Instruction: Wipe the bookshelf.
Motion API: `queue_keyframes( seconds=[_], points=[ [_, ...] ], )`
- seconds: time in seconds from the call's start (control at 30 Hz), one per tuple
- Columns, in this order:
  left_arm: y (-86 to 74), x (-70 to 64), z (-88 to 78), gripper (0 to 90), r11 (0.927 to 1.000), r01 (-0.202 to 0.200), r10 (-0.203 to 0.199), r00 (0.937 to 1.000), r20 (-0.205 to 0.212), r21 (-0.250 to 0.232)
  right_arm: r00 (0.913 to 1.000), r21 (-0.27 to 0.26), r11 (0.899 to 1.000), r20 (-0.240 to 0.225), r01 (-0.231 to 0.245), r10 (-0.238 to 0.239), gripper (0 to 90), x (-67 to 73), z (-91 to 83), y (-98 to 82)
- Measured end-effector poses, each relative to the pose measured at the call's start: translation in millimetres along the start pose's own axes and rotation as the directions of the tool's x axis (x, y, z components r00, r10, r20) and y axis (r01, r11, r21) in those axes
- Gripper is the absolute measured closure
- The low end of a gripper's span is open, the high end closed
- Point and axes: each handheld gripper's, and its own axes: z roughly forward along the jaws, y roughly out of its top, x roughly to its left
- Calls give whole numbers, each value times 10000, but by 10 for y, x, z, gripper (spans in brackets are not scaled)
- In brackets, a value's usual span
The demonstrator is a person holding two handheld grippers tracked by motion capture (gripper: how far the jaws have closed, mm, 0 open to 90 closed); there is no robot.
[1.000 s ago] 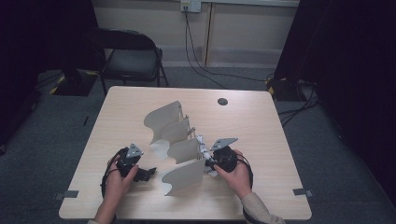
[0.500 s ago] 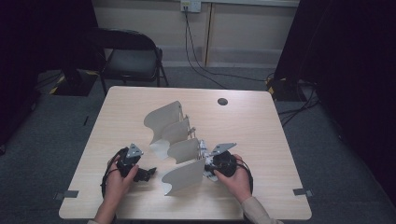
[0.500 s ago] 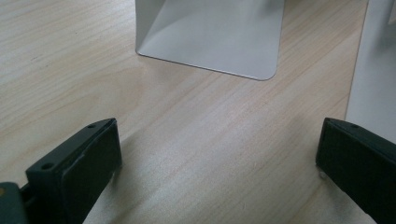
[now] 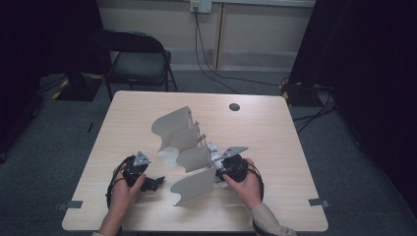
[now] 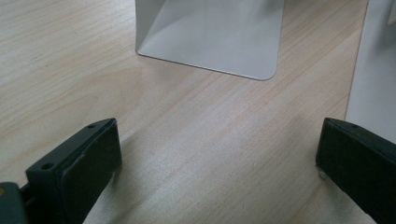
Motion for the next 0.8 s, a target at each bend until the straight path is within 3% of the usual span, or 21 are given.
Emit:
queue_keyframes(
  seconds=[0.07, 0.1, 0.27, 0.43, 0.6, 0.7, 0.8],
  points=[
    [0, 0, 0, 0, 10000, -1, 1, 10000, -3, -1, 9997, 62, 9998, 151, 184, -184, 709, 32, 46, -41],
    [0, -1, 0, 0, 10000, -3, 3, 10000, -3, -1, 9999, 6, 10000, 130, 92, -92, 755, 33, 43, -53],
    [0, 1, 0, 0, 10000, -9, 9, 10000, 7, 3, 9998, 197, 9998, 199, -106, 102, 802, -32, -67, -53],
    [0, 0, 0, 0, 10000, -2, 2, 10000, 8, 3, 9992, -850, 9959, 215, -311, 331, 806, -125, -399, 80],
    [0, 0, 0, 0, 10000, -4, 4, 10000, 6, 4, 10000, -1871, 9823, 66, -2, 15, 805, -95, -670, 340],
    [0, 0, 0, 0, 10000, -8, 8, 10000, 6, 3, 9989, -1803, 9828, -195, 389, -431, 805, 10, -631, 404],
    [0, -1, 0, 0, 10000, -12, 12, 10000, 11, 1, 9976, -1549, 9872, -498, 390, -473, 804, 31, -486, 332]
  ],
)
